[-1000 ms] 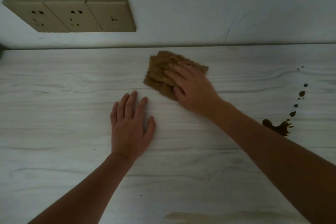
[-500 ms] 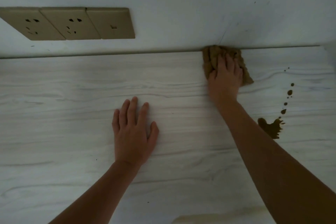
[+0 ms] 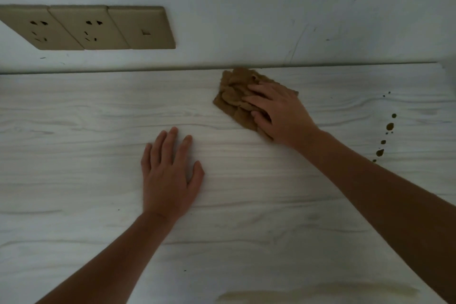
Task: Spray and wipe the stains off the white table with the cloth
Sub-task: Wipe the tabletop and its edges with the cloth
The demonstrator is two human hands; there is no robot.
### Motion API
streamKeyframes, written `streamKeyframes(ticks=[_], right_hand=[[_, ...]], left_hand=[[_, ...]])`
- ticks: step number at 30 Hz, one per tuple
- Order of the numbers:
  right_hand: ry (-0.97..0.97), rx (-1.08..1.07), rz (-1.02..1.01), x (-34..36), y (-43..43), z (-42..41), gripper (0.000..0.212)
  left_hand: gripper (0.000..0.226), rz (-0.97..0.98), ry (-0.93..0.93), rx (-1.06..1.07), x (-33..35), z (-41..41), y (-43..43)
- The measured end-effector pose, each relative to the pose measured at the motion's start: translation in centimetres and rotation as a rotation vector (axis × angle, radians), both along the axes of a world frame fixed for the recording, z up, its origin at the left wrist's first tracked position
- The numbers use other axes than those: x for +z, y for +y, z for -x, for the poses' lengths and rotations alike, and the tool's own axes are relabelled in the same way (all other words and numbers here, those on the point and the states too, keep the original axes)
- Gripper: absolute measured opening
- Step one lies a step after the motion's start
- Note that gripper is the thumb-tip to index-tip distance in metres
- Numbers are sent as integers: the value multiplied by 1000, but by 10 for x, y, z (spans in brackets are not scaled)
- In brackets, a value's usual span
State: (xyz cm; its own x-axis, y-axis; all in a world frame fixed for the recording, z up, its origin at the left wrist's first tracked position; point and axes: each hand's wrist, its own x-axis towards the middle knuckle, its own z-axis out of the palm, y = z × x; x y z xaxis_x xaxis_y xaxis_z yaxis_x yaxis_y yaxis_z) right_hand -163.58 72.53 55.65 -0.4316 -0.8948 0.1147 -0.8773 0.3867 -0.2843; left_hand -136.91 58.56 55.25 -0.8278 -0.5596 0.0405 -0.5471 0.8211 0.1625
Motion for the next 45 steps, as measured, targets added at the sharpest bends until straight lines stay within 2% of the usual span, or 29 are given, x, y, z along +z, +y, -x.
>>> streamKeyframes(ticks=[6,8,13,17,20,27,32,36,39,43,45], right_hand=[[-84,-339,11,7,65,60,52],[-84,-389,-1,10,90,67,54],[-67,-304,-21,8,123,50,62],[-72,-95,-12,3,116,42,50],[-33,54,18,3,115,65,43],[-25,-226,38,7,165,152,45],[-76,-290,75,3,195,163,48],[-94,-341,81,-2,171,147,53],[-101,-243,99,2,140,109,57],[-105,51,142,0,109,54,51],[-112,134,126,-3,107,53,49]], left_hand=[[59,27,41,3,1,1,3],[60,31,50,19,1,1,7],[57,-14,104,111,13,31,51],[54,-8,42,-50,10,81,124],[55,-3,22,-23,1,99,152],[57,-41,43,2,-1,100,154],[57,-36,39,7,1,102,155],[57,-39,32,9,1,102,154],[57,-36,29,13,2,102,155],[57,-36,24,13,2,102,154],[57,-35,18,14,3,102,154]])
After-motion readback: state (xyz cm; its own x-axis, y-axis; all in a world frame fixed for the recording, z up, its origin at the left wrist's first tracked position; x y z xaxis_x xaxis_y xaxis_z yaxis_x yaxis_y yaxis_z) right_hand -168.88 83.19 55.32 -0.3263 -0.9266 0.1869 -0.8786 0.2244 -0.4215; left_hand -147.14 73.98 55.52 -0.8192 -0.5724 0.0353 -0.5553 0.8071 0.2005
